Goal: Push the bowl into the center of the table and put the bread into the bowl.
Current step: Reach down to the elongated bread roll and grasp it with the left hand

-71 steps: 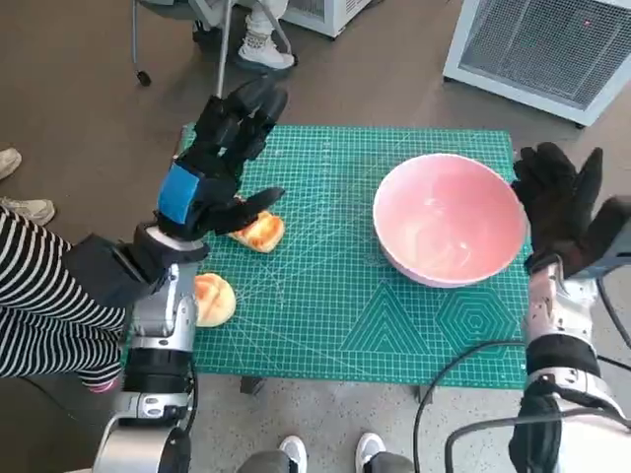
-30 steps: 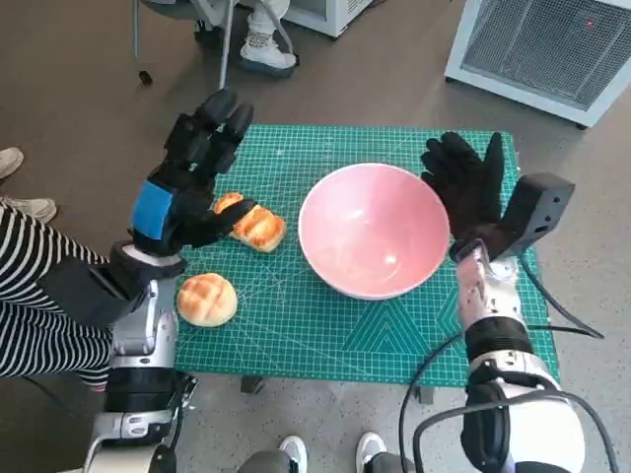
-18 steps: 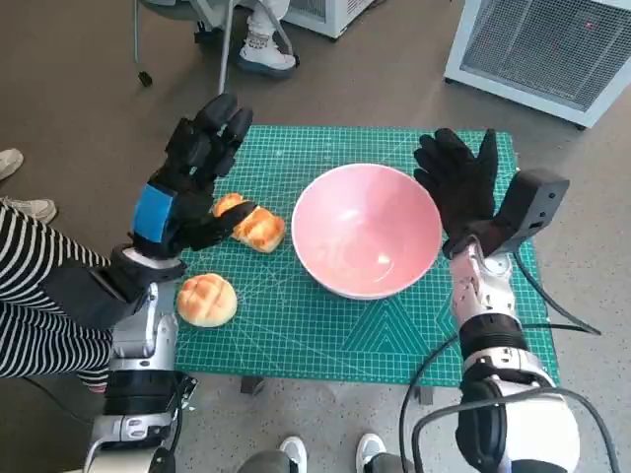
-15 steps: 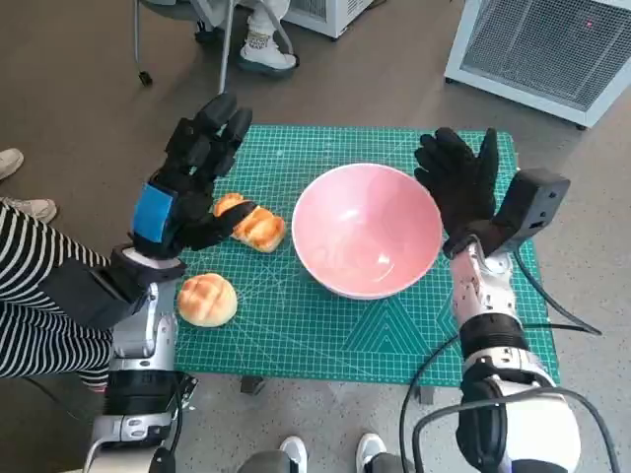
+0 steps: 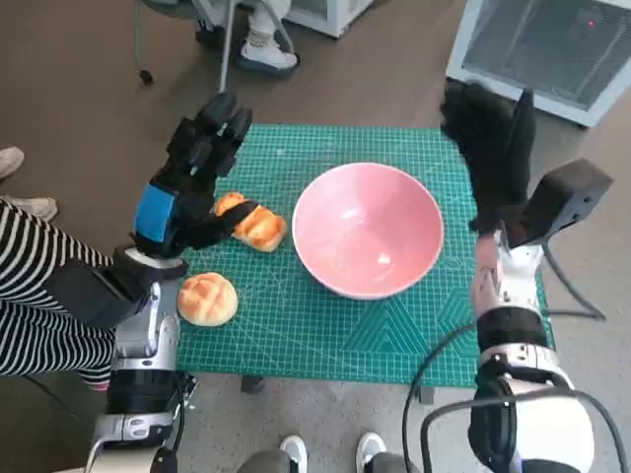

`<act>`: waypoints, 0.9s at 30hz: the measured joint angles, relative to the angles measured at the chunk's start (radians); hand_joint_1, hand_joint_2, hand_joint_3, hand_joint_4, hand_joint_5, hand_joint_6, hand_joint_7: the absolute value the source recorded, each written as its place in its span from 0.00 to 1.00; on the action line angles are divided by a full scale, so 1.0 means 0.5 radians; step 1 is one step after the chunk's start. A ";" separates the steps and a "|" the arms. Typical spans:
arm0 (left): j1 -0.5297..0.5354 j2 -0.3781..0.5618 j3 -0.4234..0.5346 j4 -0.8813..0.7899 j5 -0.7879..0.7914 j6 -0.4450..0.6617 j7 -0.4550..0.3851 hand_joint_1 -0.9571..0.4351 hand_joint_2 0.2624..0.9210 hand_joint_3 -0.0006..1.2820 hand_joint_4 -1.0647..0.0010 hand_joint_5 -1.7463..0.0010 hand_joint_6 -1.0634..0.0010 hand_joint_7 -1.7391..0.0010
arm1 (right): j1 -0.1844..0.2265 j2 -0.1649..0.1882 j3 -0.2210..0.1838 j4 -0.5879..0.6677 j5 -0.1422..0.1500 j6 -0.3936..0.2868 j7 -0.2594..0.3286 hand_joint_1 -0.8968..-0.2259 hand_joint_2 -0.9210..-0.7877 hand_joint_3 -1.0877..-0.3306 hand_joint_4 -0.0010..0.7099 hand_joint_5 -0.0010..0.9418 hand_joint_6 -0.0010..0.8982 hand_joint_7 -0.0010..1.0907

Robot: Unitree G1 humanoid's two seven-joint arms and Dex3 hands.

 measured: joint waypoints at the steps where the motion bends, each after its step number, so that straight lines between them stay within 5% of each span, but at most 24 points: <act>1: -0.009 -0.006 -0.006 0.007 0.000 0.000 0.000 0.30 1.00 0.14 0.80 1.00 0.89 0.80 | 0.016 0.001 0.011 -0.051 0.012 -0.037 0.041 0.30 0.00 0.42 0.18 0.02 0.13 0.26; 11: -0.099 -0.028 -0.044 0.034 -0.001 0.000 -0.020 0.30 1.00 0.15 0.81 1.00 0.90 0.80 | 0.254 0.041 0.121 -0.523 0.074 -0.203 0.241 0.25 0.00 0.45 0.21 0.01 0.04 0.42; 18: -0.114 -0.029 -0.047 0.034 -0.001 0.000 -0.025 0.31 1.00 0.15 0.81 1.00 0.92 0.78 | 0.313 0.039 0.146 -0.627 0.095 -0.198 0.248 0.25 0.00 0.45 0.21 0.01 0.02 0.45; 27: -0.161 -0.012 -0.063 -0.033 -0.006 0.072 -0.088 0.34 1.00 0.16 0.81 1.00 1.00 0.67 | 0.514 0.041 0.288 -0.990 0.032 -0.162 0.215 0.26 0.00 0.44 0.20 0.00 0.00 0.52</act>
